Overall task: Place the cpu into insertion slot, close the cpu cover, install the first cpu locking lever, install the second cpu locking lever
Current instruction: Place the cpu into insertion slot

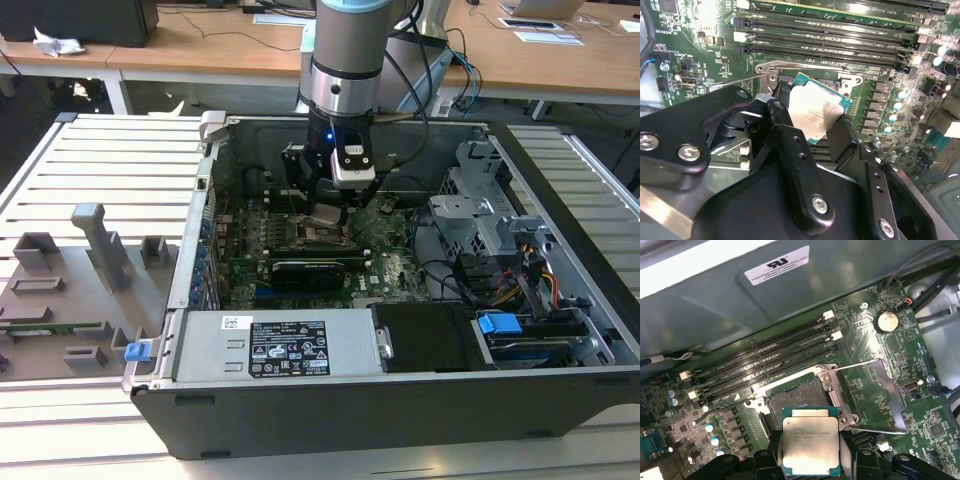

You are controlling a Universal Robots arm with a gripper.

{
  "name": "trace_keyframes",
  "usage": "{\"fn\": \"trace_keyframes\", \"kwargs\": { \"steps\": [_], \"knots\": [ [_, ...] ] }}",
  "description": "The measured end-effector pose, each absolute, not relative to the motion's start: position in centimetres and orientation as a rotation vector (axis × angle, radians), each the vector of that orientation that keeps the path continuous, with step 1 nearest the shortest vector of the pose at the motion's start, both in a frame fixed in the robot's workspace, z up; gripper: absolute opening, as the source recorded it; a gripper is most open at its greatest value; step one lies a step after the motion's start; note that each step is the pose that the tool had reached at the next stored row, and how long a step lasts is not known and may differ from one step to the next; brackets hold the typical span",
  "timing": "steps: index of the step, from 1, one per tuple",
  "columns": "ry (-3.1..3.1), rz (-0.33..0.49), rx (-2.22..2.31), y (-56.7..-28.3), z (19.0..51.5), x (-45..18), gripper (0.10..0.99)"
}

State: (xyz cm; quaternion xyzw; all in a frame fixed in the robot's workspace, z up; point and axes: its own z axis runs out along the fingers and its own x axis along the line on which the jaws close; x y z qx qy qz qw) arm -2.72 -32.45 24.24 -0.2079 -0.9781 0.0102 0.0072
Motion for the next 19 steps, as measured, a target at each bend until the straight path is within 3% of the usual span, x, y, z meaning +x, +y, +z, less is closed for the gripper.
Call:
{"fn": "trace_keyframes", "kwargs": {
  "steps": [19],
  "knots": [
    [-2.974, 0.034, -0.961, -32.45, 24.19, -2.69, 0.541]
  ]
}}
